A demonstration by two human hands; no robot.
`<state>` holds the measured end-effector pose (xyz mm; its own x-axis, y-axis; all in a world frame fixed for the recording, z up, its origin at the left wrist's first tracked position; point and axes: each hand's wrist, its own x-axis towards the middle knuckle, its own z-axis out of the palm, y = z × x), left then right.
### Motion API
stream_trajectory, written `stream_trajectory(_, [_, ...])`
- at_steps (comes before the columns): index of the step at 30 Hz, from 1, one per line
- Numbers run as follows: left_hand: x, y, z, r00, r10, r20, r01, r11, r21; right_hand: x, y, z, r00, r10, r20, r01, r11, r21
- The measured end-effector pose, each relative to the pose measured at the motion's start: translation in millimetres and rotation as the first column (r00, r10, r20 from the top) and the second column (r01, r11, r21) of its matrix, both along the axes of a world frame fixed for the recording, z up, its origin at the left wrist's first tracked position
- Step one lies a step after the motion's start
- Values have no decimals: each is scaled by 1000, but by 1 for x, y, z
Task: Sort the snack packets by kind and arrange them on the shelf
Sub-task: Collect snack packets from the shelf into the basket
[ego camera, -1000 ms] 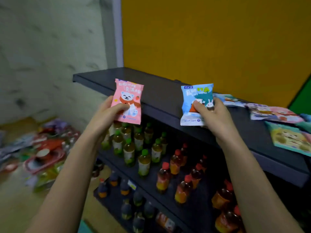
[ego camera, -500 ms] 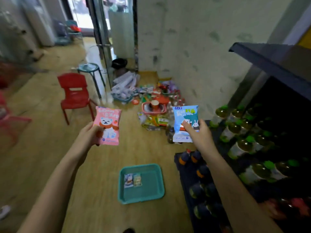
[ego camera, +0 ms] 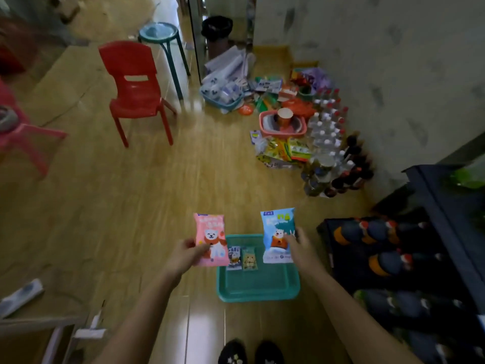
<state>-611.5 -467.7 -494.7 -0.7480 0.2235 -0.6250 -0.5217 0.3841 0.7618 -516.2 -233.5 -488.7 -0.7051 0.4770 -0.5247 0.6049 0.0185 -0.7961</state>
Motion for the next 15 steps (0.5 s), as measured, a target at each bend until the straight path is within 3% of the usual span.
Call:
stream_trajectory(9, [-31,40,-326,991,69,115,-57,993,-102,-22,6,-324,972,125,196,-123,992,-24])
stream_trajectory(15, [-37,71,-509,993,66,94,-54,990,-129,-48,13,-508,962,126,244,-135,991,23])
